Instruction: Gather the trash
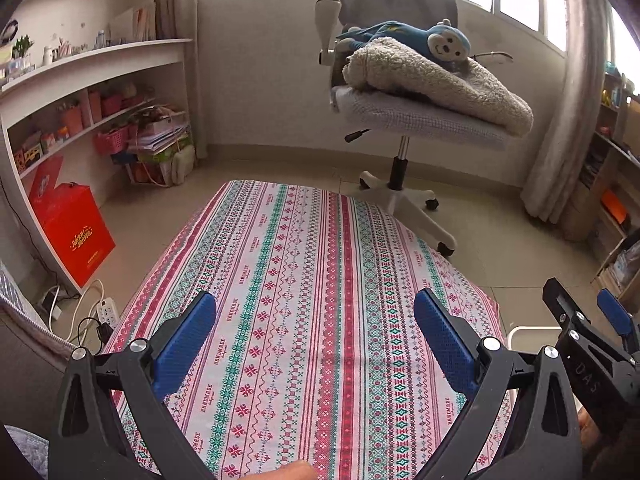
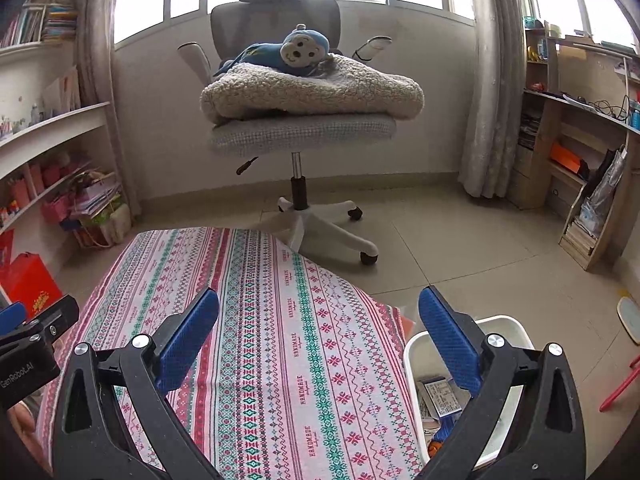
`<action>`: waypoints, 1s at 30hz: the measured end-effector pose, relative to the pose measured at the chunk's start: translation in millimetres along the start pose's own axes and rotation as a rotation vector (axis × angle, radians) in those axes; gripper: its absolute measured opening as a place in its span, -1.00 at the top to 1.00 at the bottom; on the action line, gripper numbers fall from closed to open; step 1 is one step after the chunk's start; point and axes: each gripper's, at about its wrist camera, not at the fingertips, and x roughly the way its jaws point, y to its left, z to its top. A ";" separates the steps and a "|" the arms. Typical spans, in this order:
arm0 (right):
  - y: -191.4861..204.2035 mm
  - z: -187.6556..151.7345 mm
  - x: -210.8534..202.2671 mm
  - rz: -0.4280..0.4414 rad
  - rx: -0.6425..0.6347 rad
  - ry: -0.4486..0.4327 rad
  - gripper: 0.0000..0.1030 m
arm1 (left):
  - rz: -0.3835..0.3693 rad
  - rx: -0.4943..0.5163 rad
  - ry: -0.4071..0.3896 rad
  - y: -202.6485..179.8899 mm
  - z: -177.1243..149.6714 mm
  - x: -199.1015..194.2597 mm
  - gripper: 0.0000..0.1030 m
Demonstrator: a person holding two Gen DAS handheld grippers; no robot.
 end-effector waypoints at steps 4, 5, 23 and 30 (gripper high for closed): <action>5.2 -0.2 3.1 0.014 -0.008 0.011 -0.86 | 0.011 -0.003 0.004 2.1 -0.8 1.4 -0.87; 6.2 -0.7 3.3 0.015 -0.008 0.014 -0.86 | 0.011 -0.005 0.007 2.5 -1.0 1.9 -0.87; 5.3 -2.1 5.2 0.032 -0.005 0.029 -0.86 | 0.011 -0.011 0.023 2.3 -1.6 6.4 -0.87; 5.2 -2.3 6.4 0.032 -0.004 0.034 -0.86 | 0.009 -0.009 0.027 1.1 -1.3 7.9 -0.87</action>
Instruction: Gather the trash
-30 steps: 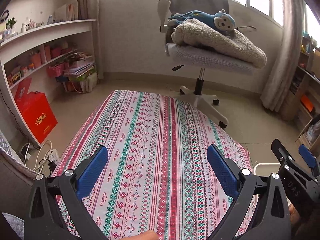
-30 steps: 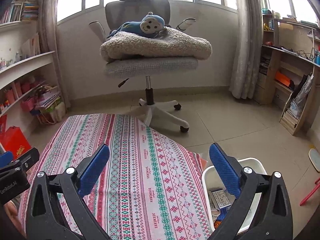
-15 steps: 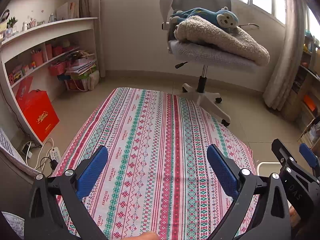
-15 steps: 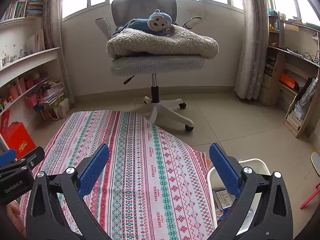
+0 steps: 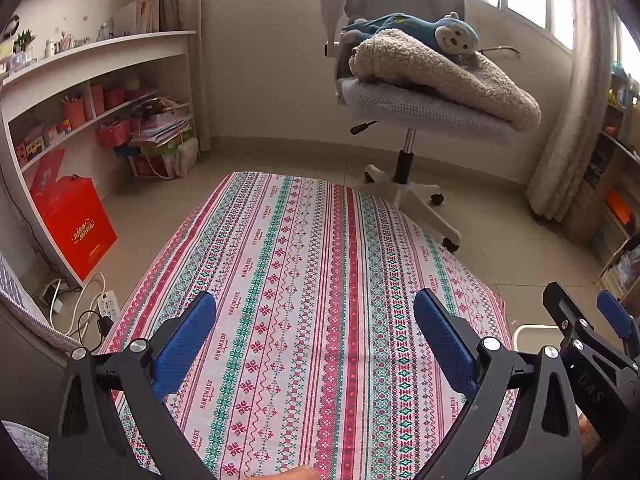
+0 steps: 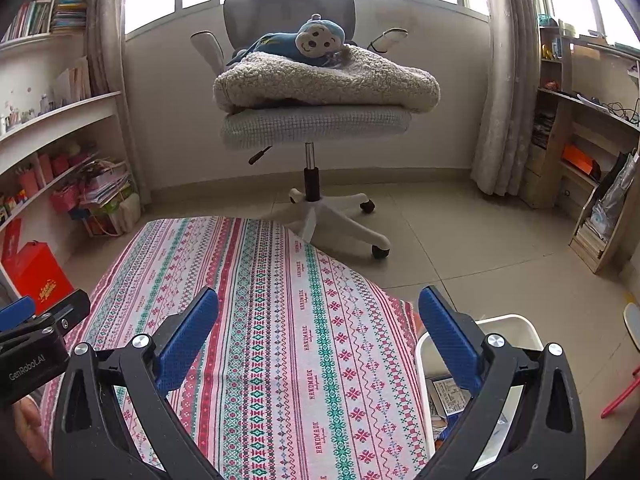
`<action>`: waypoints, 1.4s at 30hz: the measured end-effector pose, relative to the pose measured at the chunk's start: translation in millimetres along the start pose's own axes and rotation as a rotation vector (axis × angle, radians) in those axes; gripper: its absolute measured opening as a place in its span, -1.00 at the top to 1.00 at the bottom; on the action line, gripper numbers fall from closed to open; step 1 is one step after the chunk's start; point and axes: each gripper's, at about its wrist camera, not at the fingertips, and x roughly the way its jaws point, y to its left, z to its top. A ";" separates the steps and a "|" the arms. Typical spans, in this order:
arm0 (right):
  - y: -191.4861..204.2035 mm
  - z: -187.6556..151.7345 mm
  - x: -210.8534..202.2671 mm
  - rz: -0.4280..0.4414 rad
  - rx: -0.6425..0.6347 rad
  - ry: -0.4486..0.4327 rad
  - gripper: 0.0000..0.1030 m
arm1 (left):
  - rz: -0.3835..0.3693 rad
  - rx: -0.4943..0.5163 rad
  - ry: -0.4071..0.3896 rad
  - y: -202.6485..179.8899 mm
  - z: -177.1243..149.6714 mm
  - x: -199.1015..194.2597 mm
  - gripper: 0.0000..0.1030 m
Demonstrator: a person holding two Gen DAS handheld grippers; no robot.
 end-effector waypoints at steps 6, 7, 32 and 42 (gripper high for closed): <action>-2.1 0.1 -0.4 0.000 -0.005 -0.002 -0.86 | 0.004 0.003 -0.001 -1.6 0.1 0.9 -0.87; -2.6 0.0 -0.5 -0.001 -0.004 -0.003 -0.86 | 0.005 0.004 -0.003 -1.9 0.1 1.1 -0.87; -7.2 0.3 -1.4 0.000 0.003 0.002 -0.86 | 0.008 -0.006 0.000 -2.0 -1.1 1.9 -0.87; -9.4 1.4 -1.9 0.001 0.006 0.004 -0.86 | 0.008 -0.008 0.008 -2.2 -1.9 3.1 -0.87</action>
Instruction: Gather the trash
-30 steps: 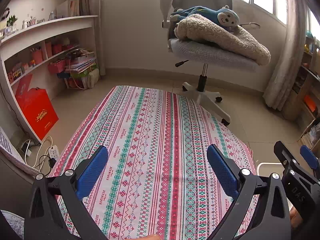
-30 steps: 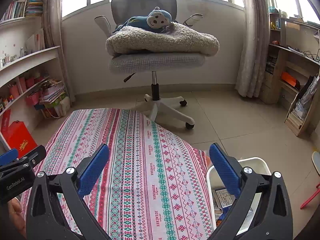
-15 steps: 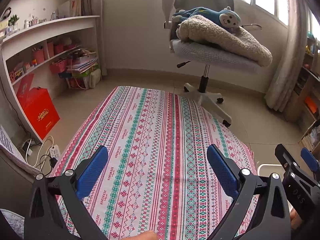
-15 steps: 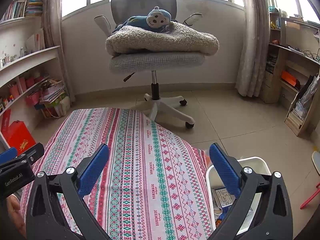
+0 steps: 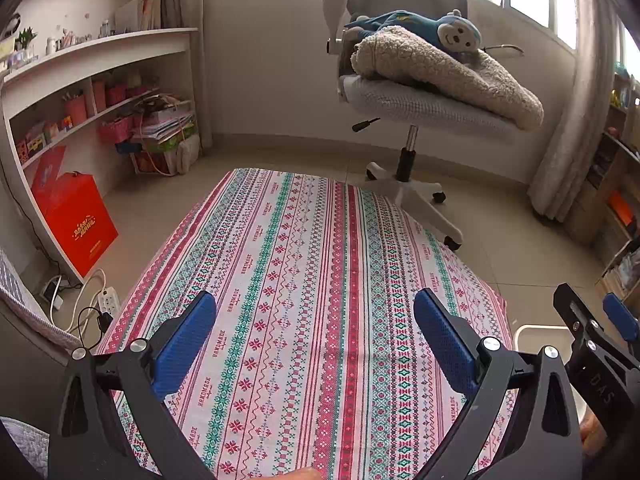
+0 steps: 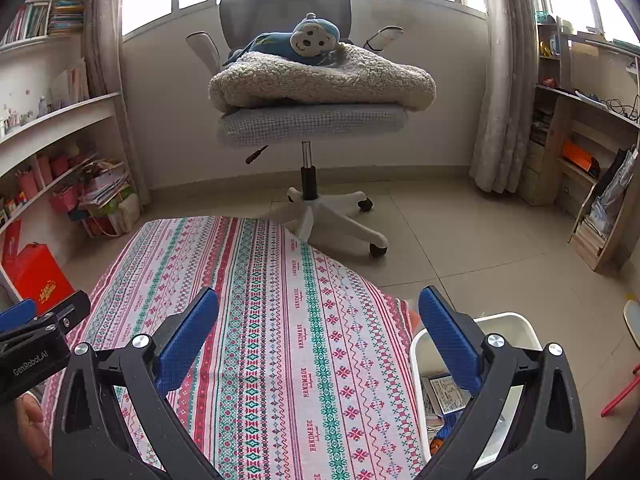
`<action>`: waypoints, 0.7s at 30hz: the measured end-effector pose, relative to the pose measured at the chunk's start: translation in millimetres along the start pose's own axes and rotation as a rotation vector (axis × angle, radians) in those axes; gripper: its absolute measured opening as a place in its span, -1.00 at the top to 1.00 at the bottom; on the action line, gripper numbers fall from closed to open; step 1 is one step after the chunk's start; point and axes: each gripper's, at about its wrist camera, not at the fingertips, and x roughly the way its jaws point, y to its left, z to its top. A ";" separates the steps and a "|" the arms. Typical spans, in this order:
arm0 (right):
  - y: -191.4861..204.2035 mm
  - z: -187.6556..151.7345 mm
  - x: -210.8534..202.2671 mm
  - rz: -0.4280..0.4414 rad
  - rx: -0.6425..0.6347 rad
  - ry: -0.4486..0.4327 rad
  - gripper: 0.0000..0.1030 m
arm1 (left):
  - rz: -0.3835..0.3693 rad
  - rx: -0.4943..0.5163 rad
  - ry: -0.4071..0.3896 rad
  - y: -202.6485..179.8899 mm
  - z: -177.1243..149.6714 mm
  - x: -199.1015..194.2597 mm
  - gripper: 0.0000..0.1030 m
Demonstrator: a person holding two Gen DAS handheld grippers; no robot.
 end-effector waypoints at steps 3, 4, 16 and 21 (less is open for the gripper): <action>0.3 0.3 -0.3 -0.002 -0.004 -0.001 -0.86 | -0.001 0.000 0.002 -0.1 -0.2 0.3 -0.87; 0.3 -0.6 -0.6 -0.002 -0.004 -0.002 -0.86 | 0.000 0.001 0.001 -0.2 -0.1 0.3 -0.87; 0.2 -1.0 0.1 -0.004 -0.006 0.001 -0.86 | -0.006 0.005 0.008 -0.7 -1.6 2.5 -0.87; -0.3 -2.2 0.8 -0.006 -0.007 0.002 -0.86 | -0.007 0.001 0.008 0.6 -2.1 2.5 -0.87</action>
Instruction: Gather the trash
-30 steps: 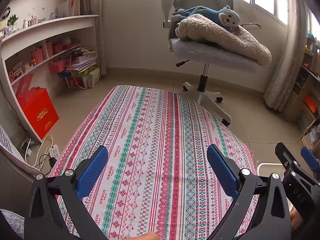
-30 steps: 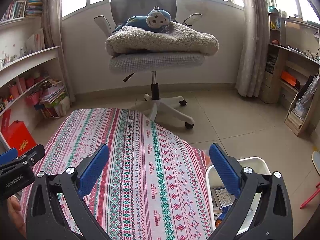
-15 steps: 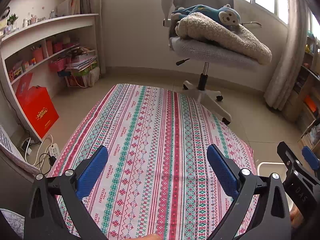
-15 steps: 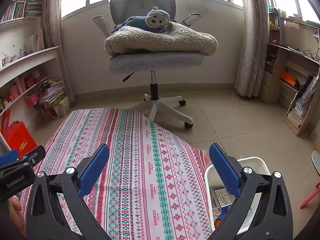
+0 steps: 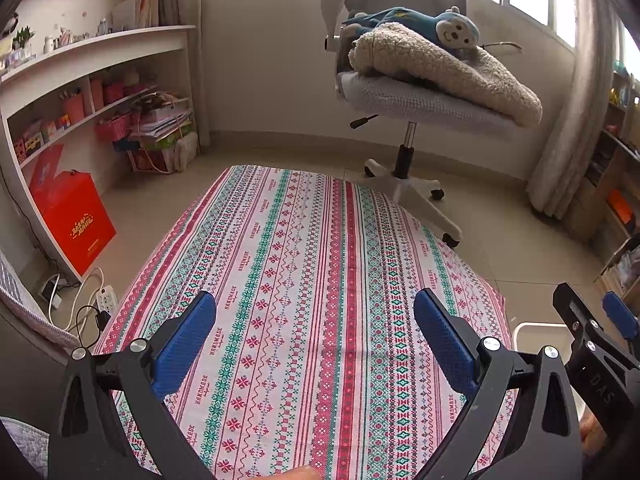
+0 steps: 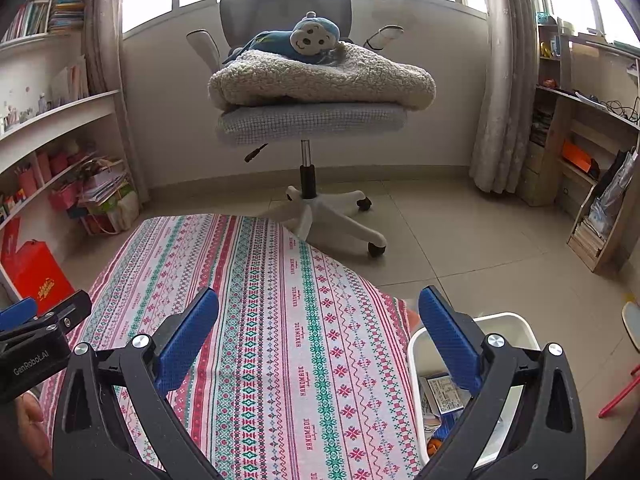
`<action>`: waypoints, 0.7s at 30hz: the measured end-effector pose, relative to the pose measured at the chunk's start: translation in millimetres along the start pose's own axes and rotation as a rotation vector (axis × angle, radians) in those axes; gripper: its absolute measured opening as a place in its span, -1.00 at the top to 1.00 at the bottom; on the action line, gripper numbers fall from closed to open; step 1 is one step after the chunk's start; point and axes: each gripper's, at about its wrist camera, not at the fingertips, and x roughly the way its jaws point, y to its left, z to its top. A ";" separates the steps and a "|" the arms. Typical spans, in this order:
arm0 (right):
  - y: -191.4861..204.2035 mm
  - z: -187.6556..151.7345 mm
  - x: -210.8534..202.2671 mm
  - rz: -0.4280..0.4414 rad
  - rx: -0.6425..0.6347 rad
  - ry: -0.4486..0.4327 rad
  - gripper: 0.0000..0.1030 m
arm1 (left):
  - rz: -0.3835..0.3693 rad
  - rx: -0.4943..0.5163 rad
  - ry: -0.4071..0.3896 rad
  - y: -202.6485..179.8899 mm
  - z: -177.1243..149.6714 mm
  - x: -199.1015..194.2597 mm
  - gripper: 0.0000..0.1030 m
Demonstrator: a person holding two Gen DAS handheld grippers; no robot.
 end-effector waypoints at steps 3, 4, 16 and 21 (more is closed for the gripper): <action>-1.8 -0.1 0.3 -0.003 -0.003 -0.003 -0.86 | -0.004 -0.004 0.001 0.7 0.2 0.2 -0.87; -2.2 -0.2 0.7 -0.007 -0.004 -0.004 -0.86 | -0.003 -0.004 -0.001 0.8 0.7 0.4 -0.87; -5.2 0.2 3.0 -0.014 0.001 0.000 -0.86 | -0.008 -0.005 0.010 -2.1 3.7 5.5 -0.87; -7.5 0.8 6.9 -0.007 0.011 0.018 -0.86 | -0.018 -0.017 0.035 -1.0 6.2 13.8 -0.87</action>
